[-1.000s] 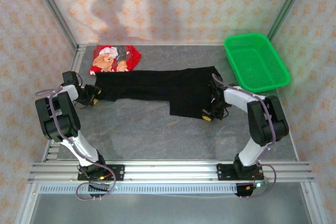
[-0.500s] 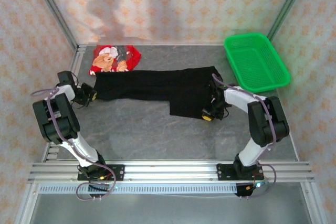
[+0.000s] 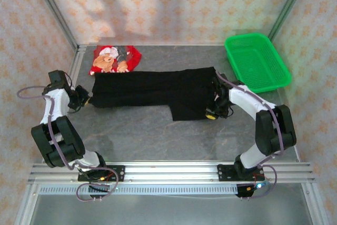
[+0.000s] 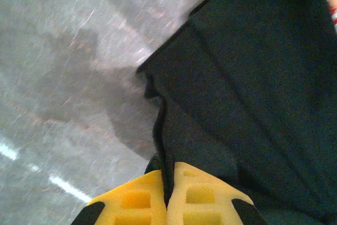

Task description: Fold and stack the t-shirts

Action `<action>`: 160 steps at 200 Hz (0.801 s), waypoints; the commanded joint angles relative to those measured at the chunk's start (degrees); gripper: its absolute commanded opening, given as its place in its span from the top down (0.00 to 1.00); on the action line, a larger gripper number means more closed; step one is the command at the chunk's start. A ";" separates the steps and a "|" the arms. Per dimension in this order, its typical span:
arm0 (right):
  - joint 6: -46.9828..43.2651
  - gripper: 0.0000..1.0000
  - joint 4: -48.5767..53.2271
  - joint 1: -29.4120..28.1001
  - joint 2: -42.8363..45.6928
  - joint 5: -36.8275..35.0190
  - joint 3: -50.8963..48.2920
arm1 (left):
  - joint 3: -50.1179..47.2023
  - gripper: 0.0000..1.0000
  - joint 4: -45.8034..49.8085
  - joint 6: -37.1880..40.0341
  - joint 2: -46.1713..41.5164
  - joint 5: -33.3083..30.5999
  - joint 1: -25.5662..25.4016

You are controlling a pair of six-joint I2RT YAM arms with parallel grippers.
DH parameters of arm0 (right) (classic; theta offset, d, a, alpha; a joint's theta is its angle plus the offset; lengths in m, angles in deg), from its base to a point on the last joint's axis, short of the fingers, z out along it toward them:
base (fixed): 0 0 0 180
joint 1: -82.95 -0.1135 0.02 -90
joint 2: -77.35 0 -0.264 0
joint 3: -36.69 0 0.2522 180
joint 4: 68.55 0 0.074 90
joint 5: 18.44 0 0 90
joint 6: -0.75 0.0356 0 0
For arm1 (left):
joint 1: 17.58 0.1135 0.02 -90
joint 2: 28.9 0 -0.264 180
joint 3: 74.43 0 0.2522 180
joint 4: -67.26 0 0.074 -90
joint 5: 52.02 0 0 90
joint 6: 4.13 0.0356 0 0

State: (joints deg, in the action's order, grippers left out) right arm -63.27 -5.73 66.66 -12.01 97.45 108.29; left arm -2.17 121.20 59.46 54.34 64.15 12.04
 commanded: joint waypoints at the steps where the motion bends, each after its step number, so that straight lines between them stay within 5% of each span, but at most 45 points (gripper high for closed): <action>1: -0.91 1.00 3.07 0.40 2.44 -0.70 -1.15 | -2.91 0.95 3.94 1.46 -0.32 -2.88 0.30; 54: -0.92 1.00 2.14 0.43 2.58 0.65 -2.75 | -2.93 0.94 3.43 0.52 2.55 -2.09 0.27; 81: -1.23 1.00 2.19 0.41 2.20 0.20 -2.48 | 1.19 0.77 5.42 1.89 6.94 -1.81 0.30; 139: -0.98 1.00 0.18 0.44 0.08 1.60 -1.86 | 9.08 0.78 -4.42 -2.71 14.71 3.95 -0.71; 160: -1.09 1.00 -0.46 0.34 -1.07 2.05 -1.69 | 10.63 0.68 -6.14 -3.03 15.44 5.64 -0.86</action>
State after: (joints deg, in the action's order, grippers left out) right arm -63.64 -5.62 66.66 -11.38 99.02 106.37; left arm 5.87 118.36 57.95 69.08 66.51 11.76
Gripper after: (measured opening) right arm 0.042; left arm 0.263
